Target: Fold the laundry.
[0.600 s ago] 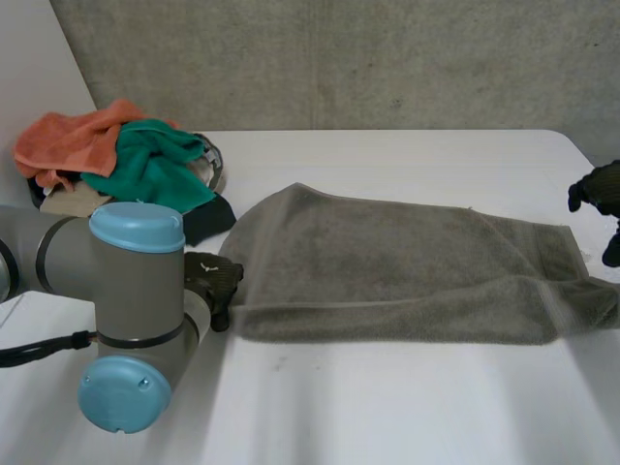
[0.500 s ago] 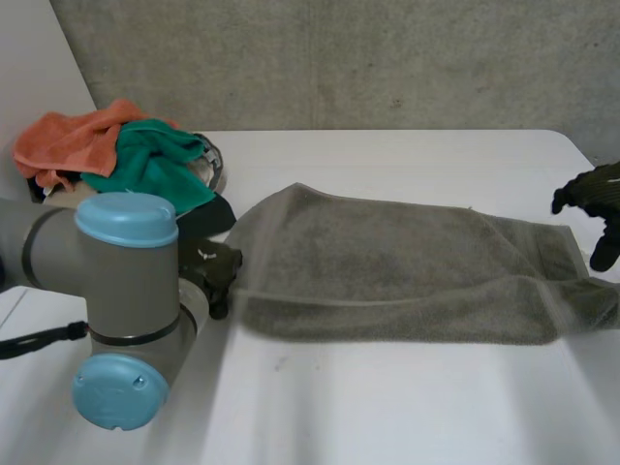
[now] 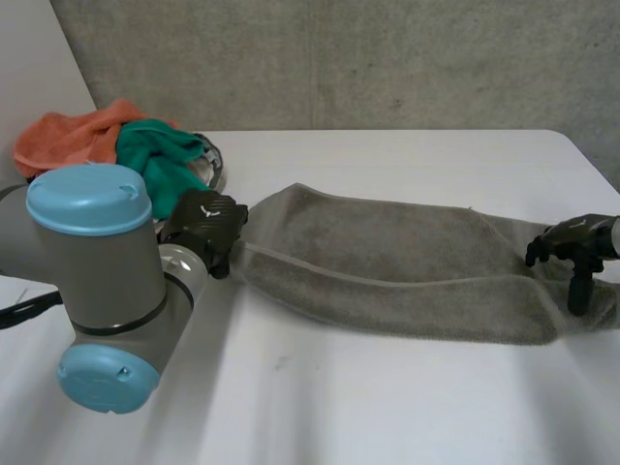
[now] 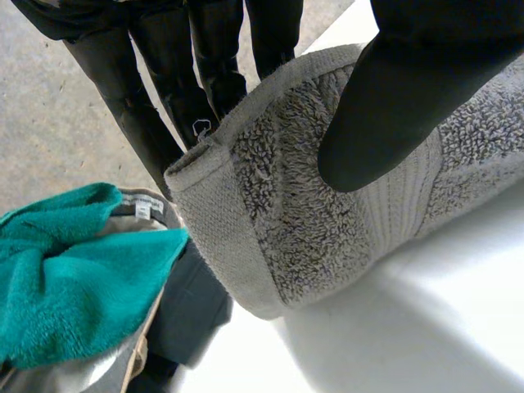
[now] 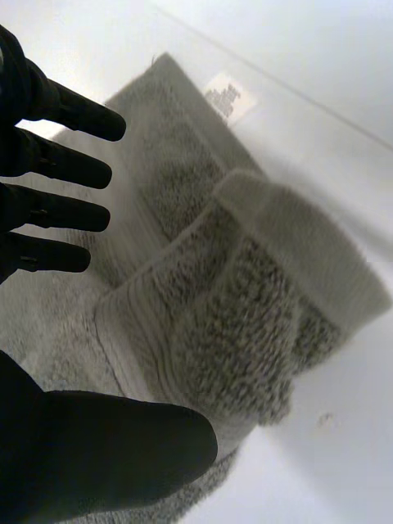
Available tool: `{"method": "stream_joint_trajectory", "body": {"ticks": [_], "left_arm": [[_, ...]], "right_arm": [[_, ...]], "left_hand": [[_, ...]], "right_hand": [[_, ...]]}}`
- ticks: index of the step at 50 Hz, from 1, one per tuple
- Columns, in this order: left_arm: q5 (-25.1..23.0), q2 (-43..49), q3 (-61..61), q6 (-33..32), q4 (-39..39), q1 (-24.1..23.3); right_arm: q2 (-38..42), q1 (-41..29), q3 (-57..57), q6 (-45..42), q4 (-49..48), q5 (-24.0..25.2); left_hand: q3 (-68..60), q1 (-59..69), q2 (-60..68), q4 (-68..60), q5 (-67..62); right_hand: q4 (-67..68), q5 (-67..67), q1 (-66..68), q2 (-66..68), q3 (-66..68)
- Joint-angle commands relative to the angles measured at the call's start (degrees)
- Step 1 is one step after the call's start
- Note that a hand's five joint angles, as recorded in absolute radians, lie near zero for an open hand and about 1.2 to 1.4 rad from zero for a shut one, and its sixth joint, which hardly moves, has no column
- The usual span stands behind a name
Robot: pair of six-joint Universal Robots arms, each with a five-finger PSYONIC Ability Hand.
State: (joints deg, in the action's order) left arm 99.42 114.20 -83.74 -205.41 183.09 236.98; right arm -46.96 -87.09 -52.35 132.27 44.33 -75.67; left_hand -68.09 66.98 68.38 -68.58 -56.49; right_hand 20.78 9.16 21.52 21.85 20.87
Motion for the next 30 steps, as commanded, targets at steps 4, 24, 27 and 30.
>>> {"method": "stream_joint_trajectory", "body": {"ticks": [4, 24, 27, 30], "left_arm": [[-2.0, 2.0, 3.7, -1.7, 0.0, 1.8], [-9.8, 12.6, 51.8, 5.1, 21.5, 8.7], [-7.5, 14.3, 60.3, 8.6, 20.4, 8.5], [-6.2, 15.1, 64.0, 9.8, 17.7, 8.2]], "right_arm": [[0.0, -1.5, -2.4, -0.8, -4.8, -1.8], [-11.3, -4.6, 10.4, 15.8, -55.1, -0.4], [-15.2, -4.8, 5.5, 23.5, -69.3, -1.1], [-16.8, -4.7, 2.0, 26.3, -75.0, -1.0]], "left_hand": [[-11.9, 13.0, 11.6, -11.4, -13.5], [-11.9, 13.0, 11.6, -11.4, -13.5], [-11.9, 13.0, 11.6, -11.4, -13.5], [-11.9, 13.0, 11.6, -11.4, -13.5]], "right_hand": [[46.8, 48.4, 46.1, 45.8, 46.7], [59.2, 60.8, 58.5, 58.2, 59.1], [59.2, 60.8, 58.5, 58.2, 59.1], [59.2, 60.8, 58.5, 58.2, 59.1]]}}
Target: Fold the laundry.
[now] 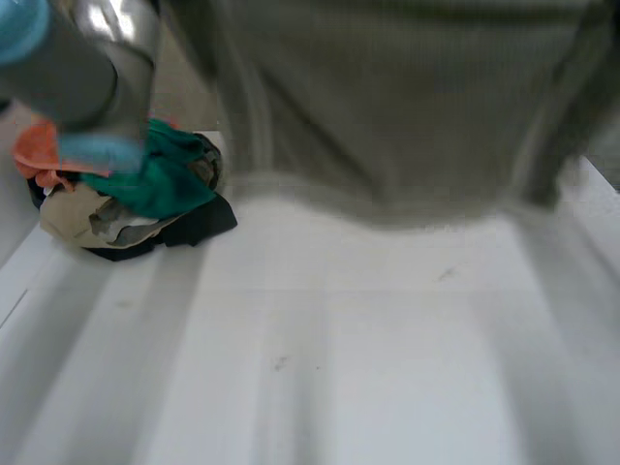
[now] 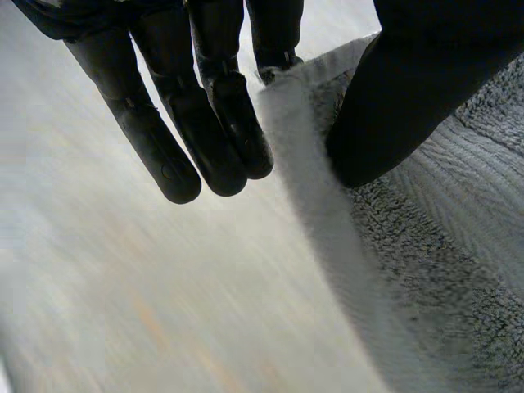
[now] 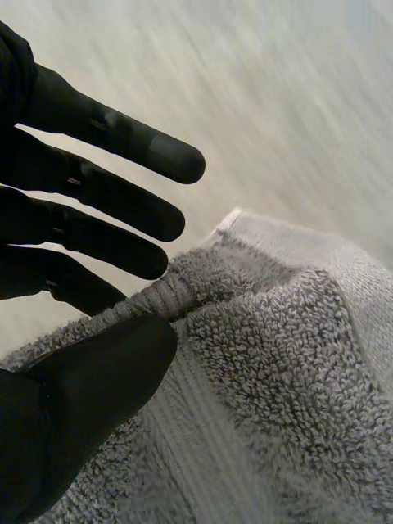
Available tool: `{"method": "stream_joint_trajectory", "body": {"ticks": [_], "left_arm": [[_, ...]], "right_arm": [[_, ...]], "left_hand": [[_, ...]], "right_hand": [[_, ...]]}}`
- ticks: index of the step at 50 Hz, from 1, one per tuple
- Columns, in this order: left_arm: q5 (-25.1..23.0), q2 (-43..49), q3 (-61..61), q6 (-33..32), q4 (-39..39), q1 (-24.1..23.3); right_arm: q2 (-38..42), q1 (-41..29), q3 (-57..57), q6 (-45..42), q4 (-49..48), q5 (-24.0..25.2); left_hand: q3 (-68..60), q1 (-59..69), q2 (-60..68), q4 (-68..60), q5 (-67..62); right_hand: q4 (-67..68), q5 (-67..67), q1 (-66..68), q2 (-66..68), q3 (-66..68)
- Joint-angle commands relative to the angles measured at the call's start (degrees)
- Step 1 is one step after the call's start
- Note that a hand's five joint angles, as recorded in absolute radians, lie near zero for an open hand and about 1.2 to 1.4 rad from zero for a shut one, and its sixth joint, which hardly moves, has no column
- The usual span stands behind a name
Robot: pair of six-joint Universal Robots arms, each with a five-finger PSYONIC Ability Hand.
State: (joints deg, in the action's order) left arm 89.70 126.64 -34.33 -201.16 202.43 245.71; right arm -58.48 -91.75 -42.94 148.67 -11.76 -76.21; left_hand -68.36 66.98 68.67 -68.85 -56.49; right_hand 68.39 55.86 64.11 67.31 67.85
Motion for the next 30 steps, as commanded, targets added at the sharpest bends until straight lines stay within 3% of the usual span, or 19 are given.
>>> {"method": "stream_joint_trajectory", "body": {"ticks": [1, 8, 17, 23, 28, 30], "left_arm": [[4.0, 2.7, 15.5, 6.0, -3.3, -0.5], [4.3, 1.9, 7.9, 7.5, -8.2, 0.5], [1.5, -1.5, -21.1, 8.7, -5.7, 0.8], [-1.0, -1.2, -34.6, 8.1, -2.7, 0.1], [-1.8, -2.3, -39.8, 5.6, -2.7, 0.2], [-2.1, -3.7, -40.7, 5.0, -3.9, 0.3]], "right_arm": [[-5.9, 0.4, -9.5, 10.2, -20.5, -0.3], [-6.0, 0.9, -17.7, 8.7, -20.1, 2.8], [-2.8, 1.3, -34.1, 5.1, -15.3, 8.2], [2.4, 1.1, -40.4, 0.3, -12.4, 8.2], [4.4, 1.3, -40.4, -5.4, -3.0, 7.0], [4.2, 1.4, -39.1, -6.6, 2.8, 6.7]], "left_hand": [[-11.6, 13.0, 11.3, -11.2, -13.5], [-11.6, 13.0, 11.3, -11.2, -13.5], [-11.6, 13.0, 11.3, -11.2, -13.5], [-11.6, 13.0, 11.3, -11.2, -13.5], [-11.6, 13.0, 11.3, -11.2, -13.5], [-11.6, 13.0, 11.3, -11.2, -13.5]], "right_hand": [[11.6, 14.1, 15.9, 12.7, 12.2], [11.6, 14.1, 15.9, 12.7, 12.2], [11.6, 14.1, 15.9, 12.7, 12.2], [11.6, 14.1, 15.9, 12.7, 12.2], [10.9, 13.5, 15.2, 12.0, 11.5], [-9.2, -6.6, -4.9, -8.1, -8.6]]}}
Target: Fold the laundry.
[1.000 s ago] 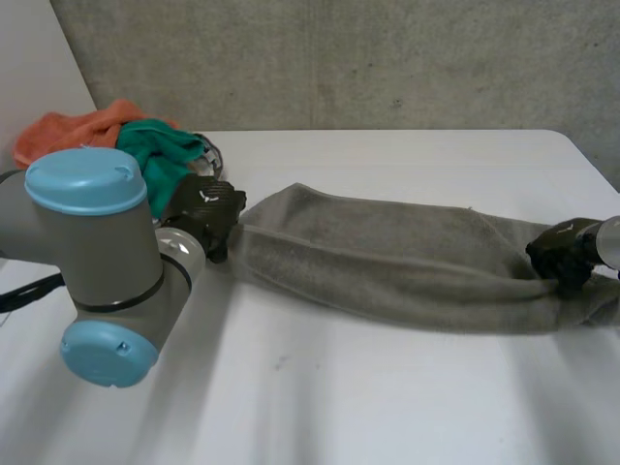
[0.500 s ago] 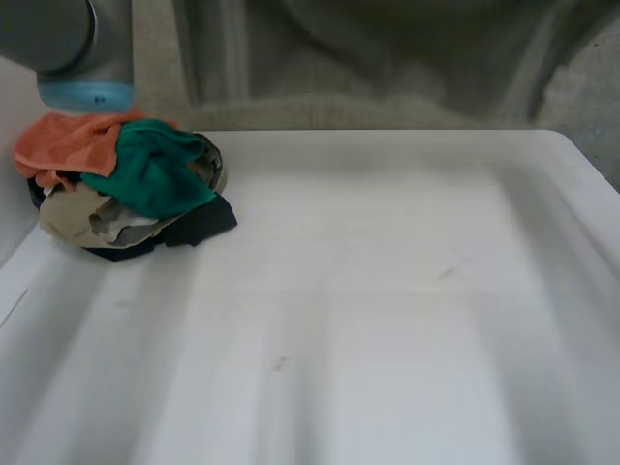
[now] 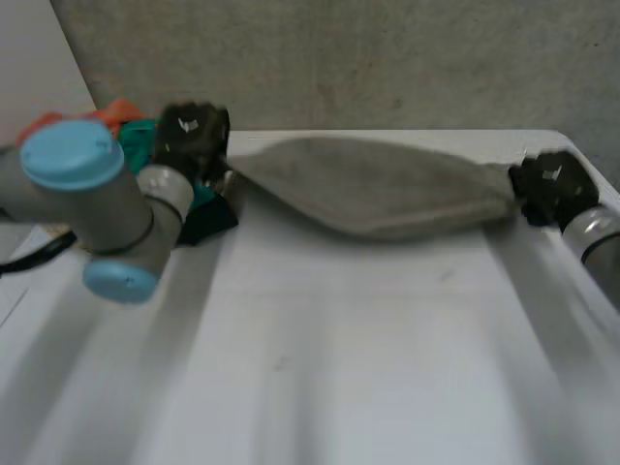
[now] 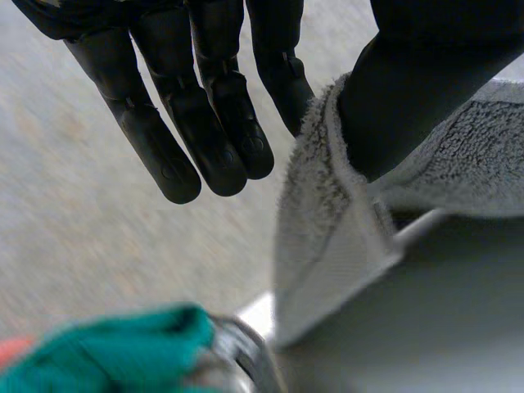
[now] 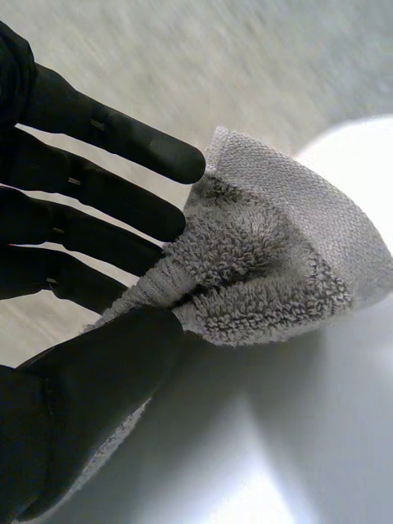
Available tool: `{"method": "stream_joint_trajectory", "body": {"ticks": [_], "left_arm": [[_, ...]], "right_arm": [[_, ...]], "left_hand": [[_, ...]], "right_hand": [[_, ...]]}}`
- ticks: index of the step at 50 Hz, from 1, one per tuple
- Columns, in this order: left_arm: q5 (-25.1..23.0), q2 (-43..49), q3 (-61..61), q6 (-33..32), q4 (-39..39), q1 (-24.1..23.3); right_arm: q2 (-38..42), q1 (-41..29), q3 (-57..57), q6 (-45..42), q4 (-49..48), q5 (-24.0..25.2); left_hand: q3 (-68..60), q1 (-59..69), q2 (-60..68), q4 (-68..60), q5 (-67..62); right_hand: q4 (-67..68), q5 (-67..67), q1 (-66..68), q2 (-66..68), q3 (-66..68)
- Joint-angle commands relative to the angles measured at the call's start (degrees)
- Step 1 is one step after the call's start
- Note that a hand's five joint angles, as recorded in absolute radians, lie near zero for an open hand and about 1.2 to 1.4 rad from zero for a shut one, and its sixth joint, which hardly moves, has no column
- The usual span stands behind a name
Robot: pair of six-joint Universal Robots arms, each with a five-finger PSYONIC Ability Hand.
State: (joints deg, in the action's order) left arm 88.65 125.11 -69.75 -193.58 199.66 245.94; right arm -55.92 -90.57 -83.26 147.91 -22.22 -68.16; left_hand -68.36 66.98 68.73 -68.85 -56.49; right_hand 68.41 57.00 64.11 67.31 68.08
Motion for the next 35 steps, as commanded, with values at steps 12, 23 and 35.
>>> {"method": "stream_joint_trajectory", "body": {"ticks": [12, 23, 35], "left_arm": [[-2.7, -6.4, -7.1, -3.6, -4.8, 0.4], [-3.0, -6.0, -5.9, -3.9, -5.0, 0.9], [-2.2, -1.7, 0.9, -3.9, -8.6, 0.9]], "right_arm": [[1.6, 1.8, 19.2, -6.6, 45.3, -1.5], [5.5, 1.6, 23.9, -9.7, 48.5, -5.0], [-0.1, 3.5, 11.6, -7.6, 44.6, -2.6]], "left_hand": [[-11.6, 13.0, 11.3, -11.2, -13.5], [-11.6, 13.0, 11.3, -11.2, -13.5], [-11.6, 13.0, 11.3, -11.2, -13.5]], "right_hand": [[-33.8, -32.4, -29.6, -32.8, -33.5], [-34.9, -33.4, -30.6, -33.8, -34.5], [-38.7, -37.3, -34.4, -37.6, -38.4]]}}
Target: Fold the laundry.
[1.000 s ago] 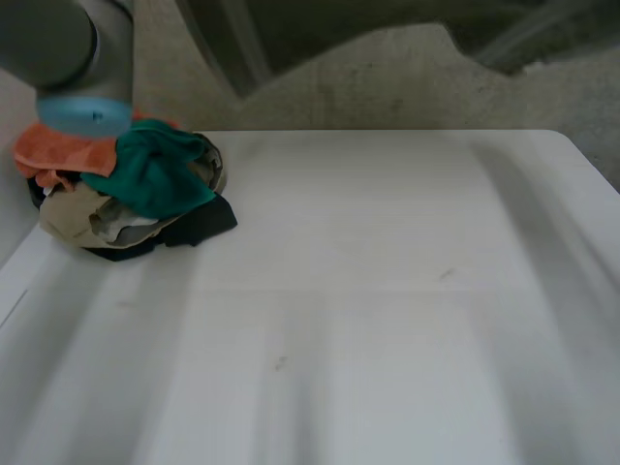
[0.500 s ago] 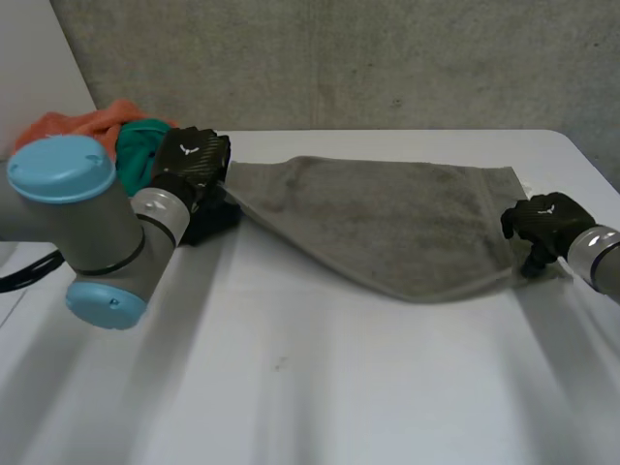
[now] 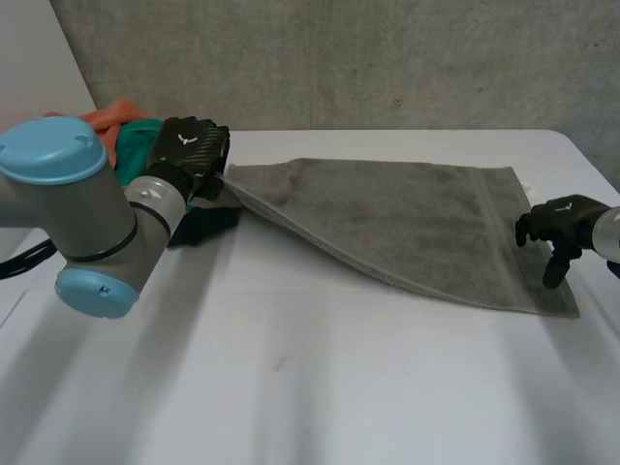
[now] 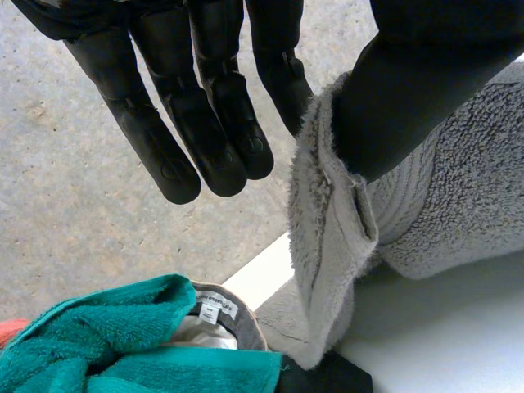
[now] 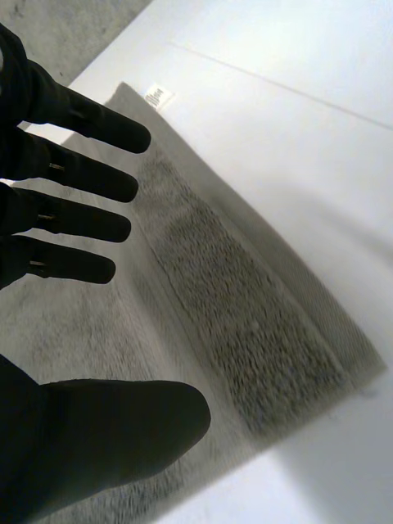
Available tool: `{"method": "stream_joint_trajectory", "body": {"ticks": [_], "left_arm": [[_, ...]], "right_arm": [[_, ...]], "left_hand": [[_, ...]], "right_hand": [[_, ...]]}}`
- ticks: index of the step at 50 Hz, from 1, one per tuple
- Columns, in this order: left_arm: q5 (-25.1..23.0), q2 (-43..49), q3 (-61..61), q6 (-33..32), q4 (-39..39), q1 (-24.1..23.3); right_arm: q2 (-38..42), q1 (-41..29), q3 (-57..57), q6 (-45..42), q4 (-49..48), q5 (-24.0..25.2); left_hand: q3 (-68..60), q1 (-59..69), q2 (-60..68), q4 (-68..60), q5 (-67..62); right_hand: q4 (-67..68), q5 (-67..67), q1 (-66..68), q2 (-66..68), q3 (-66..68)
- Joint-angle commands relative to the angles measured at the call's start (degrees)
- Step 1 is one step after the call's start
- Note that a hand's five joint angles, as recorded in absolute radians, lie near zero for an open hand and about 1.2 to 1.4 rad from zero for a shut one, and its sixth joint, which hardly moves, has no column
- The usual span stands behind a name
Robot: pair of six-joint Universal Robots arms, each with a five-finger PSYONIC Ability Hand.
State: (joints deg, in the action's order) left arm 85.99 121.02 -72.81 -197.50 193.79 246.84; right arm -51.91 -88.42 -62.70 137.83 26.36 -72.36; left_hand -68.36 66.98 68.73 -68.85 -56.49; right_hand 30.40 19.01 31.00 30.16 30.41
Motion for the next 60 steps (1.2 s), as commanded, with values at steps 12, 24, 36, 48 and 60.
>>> {"method": "stream_joint_trajectory", "body": {"ticks": [12, 24, 36, 48, 60], "left_arm": [[5.4, 11.8, 20.0, -0.7, -17.6, -0.3], [10.9, 18.0, 30.7, -0.4, -28.5, -0.7], [11.7, 19.2, 32.6, -1.1, -28.7, -0.7], [11.8, 19.1, 32.8, -1.1, -29.6, -0.7], [11.9, 18.5, 32.7, -1.1, -30.0, -0.7]], "right_arm": [[-8.3, 1.6, -24.3, 7.5, -19.1, 1.7], [-7.6, 1.3, -25.5, 8.9, -24.8, 1.5], [-4.3, 1.2, -24.7, 6.8, -29.2, 0.6], [-4.8, 1.2, -24.8, 6.0, -28.7, 0.4], [-8.2, 1.9, -28.3, 5.8, -25.7, 3.7]], "left_hand": [[-11.6, 13.0, 11.3, -11.2, -13.5], [-11.6, 13.0, 11.3, -11.2, -13.5], [-11.6, 13.0, 11.3, -11.2, -13.5], [-11.6, 13.0, 11.3, -11.2, -13.5], [-11.6, 13.0, 11.3, -11.2, -13.5]], "right_hand": [[-2.4, -1.0, -3.0, -2.2, -2.4], [6.8, 8.2, 6.2, 7.1, 6.8], [13.2, 14.6, 12.6, 13.5, 13.2], [14.9, 16.3, 14.3, 15.2, 14.9], [8.5, 9.9, 7.9, 8.8, 8.5]]}}
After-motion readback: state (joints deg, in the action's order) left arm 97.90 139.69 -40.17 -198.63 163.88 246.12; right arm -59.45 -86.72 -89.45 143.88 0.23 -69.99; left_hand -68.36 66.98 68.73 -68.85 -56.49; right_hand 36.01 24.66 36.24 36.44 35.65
